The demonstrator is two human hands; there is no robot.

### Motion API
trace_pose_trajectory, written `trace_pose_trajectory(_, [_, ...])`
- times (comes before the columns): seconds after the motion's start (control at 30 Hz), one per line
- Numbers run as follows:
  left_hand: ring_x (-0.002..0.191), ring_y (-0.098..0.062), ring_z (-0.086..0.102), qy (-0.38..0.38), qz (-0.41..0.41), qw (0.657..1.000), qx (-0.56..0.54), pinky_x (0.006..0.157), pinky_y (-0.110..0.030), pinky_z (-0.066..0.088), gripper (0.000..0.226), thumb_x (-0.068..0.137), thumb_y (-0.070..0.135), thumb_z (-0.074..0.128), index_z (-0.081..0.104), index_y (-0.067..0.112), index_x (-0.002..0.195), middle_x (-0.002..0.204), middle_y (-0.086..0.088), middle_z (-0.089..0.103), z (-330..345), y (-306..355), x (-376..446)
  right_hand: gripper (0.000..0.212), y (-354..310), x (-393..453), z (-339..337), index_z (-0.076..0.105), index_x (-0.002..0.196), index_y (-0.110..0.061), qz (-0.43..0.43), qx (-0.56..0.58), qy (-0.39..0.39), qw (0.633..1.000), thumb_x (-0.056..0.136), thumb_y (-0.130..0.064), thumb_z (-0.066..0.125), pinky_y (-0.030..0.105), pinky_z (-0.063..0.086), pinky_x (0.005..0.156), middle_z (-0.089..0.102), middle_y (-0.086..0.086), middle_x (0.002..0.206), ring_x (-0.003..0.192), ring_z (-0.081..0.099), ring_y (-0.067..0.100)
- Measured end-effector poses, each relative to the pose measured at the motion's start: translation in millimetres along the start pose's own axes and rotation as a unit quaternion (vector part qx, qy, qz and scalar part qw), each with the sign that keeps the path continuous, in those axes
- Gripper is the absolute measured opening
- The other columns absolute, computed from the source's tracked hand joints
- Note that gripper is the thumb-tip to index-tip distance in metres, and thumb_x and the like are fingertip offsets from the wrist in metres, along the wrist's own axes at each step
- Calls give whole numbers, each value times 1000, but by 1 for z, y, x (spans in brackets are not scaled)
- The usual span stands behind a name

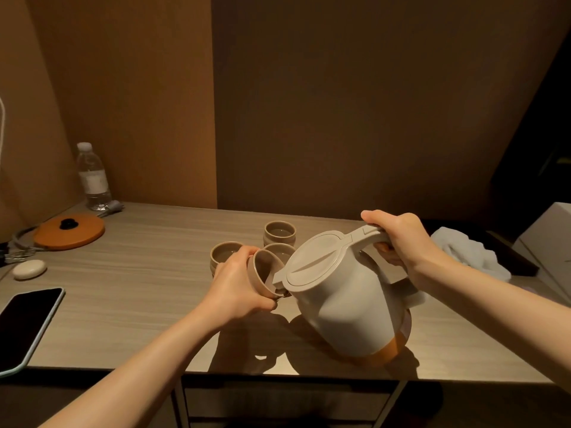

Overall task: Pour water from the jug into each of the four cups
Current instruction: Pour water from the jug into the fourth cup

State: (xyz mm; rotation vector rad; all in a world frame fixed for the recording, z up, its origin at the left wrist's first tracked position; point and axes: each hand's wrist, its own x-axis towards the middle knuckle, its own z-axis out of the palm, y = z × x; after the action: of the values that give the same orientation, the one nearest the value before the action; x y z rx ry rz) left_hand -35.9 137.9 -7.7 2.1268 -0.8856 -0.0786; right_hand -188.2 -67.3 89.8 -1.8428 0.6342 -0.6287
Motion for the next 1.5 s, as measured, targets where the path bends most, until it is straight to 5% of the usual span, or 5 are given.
trace_pose_trajectory(0.67, [117,-21,48,-16,-6,1000,3,96,-45,48,95,46,29,91,43,29,128,123,6,54,11,-5,-5,50,-19,8,10,54,40,-16,-19,-91,-13,996,87,-29,62,17,29,33,43,-4,32,27,35,6])
trace_pose_trajectory(1.33, [109,-14,54,-16,-12,997,-80,92,-37,50,87,43,26,92,46,29,118,116,7,59,23,-14,-18,63,-22,9,18,49,26,-16,-32,-168,-33,985,87,-29,59,25,33,43,42,-4,30,25,35,6])
trace_pose_trajectory(1.5, [109,-13,55,-19,-9,995,-95,92,-36,51,87,45,24,93,47,28,119,116,8,59,26,-16,-19,56,-21,9,19,51,35,-16,-32,-169,-34,984,88,-29,59,24,33,42,42,-5,30,24,36,4])
